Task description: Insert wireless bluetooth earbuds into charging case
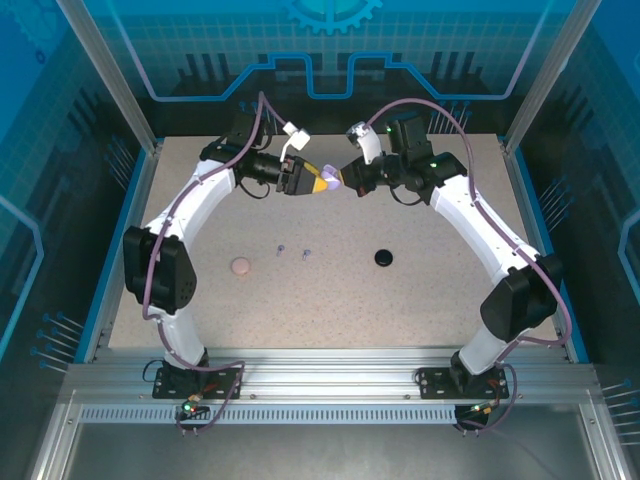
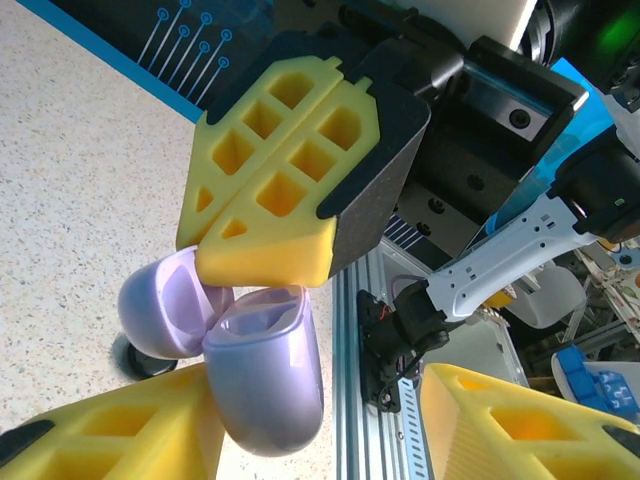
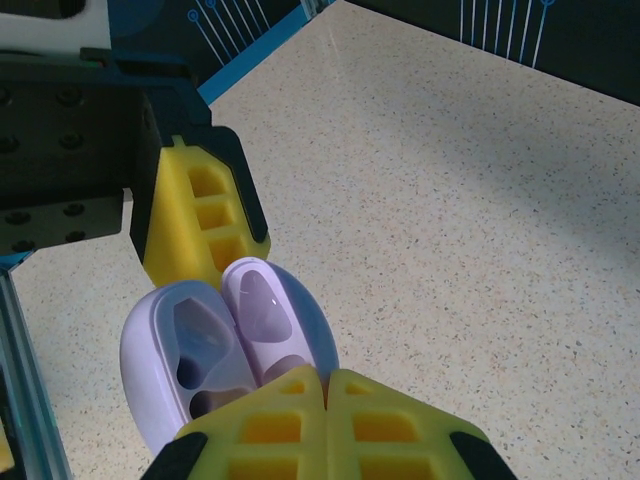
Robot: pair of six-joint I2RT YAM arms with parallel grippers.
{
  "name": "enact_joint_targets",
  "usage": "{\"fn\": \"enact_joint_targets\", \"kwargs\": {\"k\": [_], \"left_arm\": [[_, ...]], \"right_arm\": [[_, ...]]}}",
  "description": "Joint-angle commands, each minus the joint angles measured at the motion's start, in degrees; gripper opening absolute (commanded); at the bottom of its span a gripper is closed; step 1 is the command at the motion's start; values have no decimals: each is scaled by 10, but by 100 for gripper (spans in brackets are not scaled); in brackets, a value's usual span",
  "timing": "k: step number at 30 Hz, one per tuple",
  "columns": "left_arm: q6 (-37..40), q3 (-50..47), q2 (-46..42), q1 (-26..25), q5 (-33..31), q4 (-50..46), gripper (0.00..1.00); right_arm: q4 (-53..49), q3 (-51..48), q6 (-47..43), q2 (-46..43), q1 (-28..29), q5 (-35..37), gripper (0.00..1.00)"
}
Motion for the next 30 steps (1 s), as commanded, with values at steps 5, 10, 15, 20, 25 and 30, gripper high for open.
{"fn": "enact_joint_targets", "kwargs": {"k": [5,10,15,20,25,30], "left_arm": [[13,23,13,-12,29,-17,50],[14,26,16,-13,25,-16,42],[15,28,17,-13,24,-15,30],[16,25,15,-13,20,-13,20],[-2,-4,-4,-6,-6,28,11],[-111,-94,-49,24,-38,202,6]], "right_arm": [[6,20,4,6,11,-14,0],[5,23,3,8,13,-15,0],[6,23,4,9,13,-15,0],[10,26,12,7,17,-9,0],[23,19,46,-16,17,18,29],[32,-9,85,-64,17,42,46]]}}
